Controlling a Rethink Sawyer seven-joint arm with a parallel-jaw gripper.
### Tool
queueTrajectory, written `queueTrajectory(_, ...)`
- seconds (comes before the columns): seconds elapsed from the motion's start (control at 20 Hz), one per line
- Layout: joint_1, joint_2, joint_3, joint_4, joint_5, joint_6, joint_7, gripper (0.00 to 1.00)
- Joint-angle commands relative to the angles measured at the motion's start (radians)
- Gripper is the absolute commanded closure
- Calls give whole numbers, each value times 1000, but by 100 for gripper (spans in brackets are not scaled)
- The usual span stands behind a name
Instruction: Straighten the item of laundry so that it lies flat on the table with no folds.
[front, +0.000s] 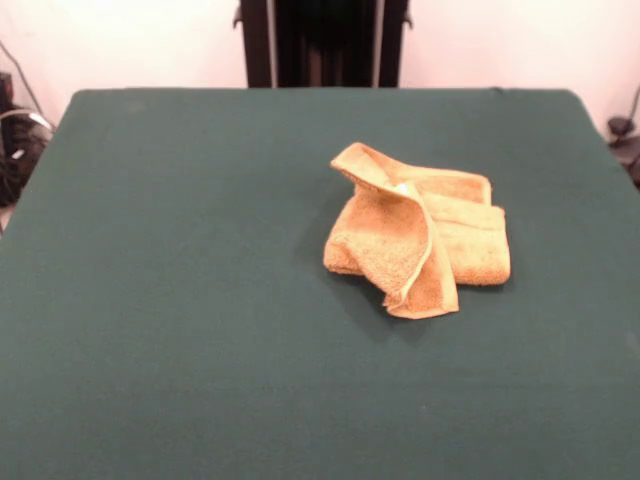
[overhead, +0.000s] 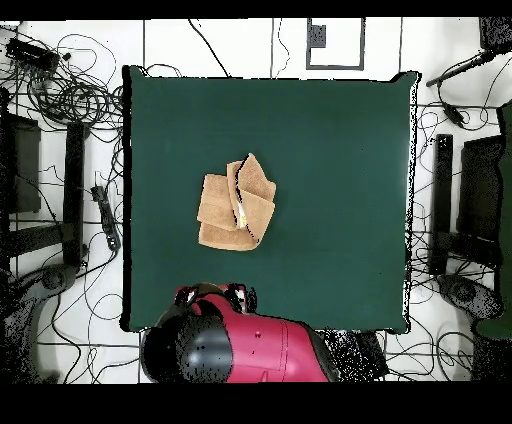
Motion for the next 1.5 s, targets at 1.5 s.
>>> queueTrajectory(1.5, -9, 498, 85, -83, -19, -279, 139, 0)
